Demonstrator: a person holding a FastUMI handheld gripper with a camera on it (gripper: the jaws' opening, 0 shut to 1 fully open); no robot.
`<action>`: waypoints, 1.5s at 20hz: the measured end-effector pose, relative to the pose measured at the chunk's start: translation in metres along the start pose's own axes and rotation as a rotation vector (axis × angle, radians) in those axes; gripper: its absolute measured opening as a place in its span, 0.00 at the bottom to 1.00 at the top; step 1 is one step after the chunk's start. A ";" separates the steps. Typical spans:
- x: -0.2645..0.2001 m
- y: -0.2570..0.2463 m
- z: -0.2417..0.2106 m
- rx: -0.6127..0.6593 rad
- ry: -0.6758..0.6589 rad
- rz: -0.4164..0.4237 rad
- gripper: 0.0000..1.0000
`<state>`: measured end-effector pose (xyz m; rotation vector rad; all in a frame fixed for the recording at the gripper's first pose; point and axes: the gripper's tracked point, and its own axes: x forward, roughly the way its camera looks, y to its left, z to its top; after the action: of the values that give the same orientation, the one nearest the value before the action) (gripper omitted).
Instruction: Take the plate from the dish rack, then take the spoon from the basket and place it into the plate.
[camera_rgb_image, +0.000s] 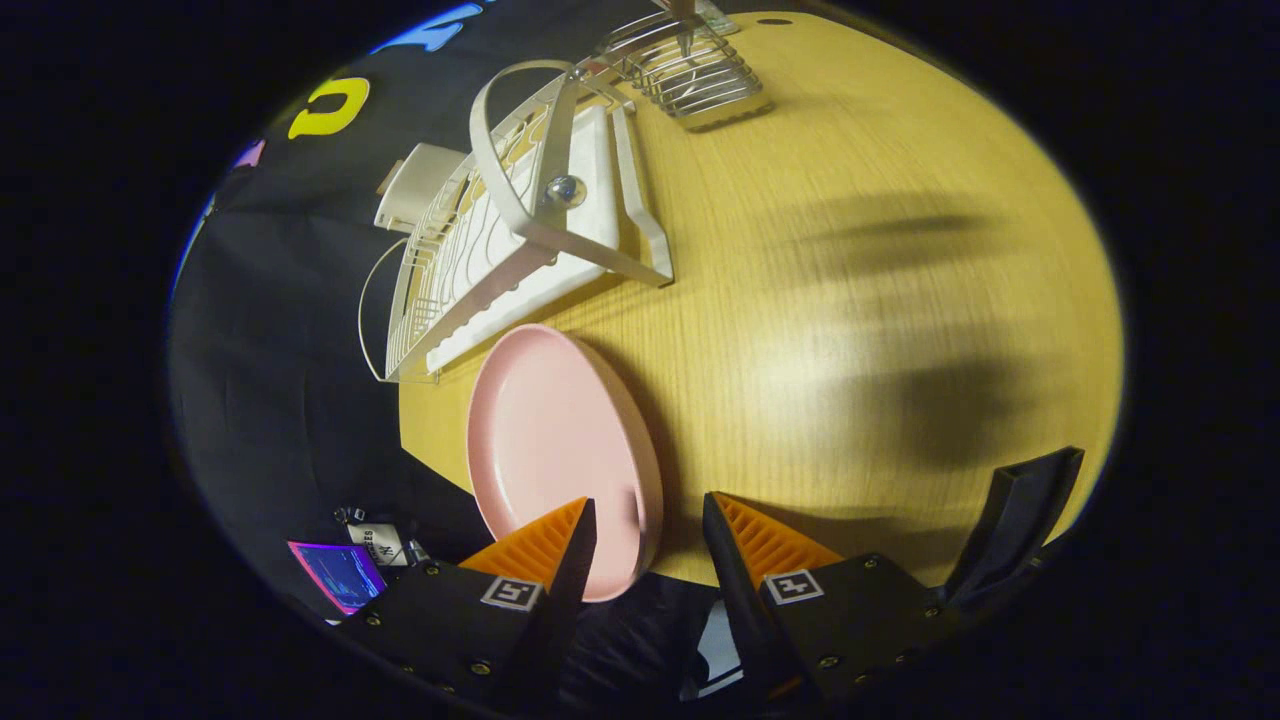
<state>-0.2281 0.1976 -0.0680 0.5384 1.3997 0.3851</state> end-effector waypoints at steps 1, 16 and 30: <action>-0.005 -0.004 0.006 -0.007 -0.021 -0.016 0.66; -0.108 0.001 0.161 0.000 -0.682 -0.099 0.66; -0.120 -0.014 0.289 0.038 -1.045 -0.164 0.55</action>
<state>0.0394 0.0821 0.0463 0.5304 0.4316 -0.0787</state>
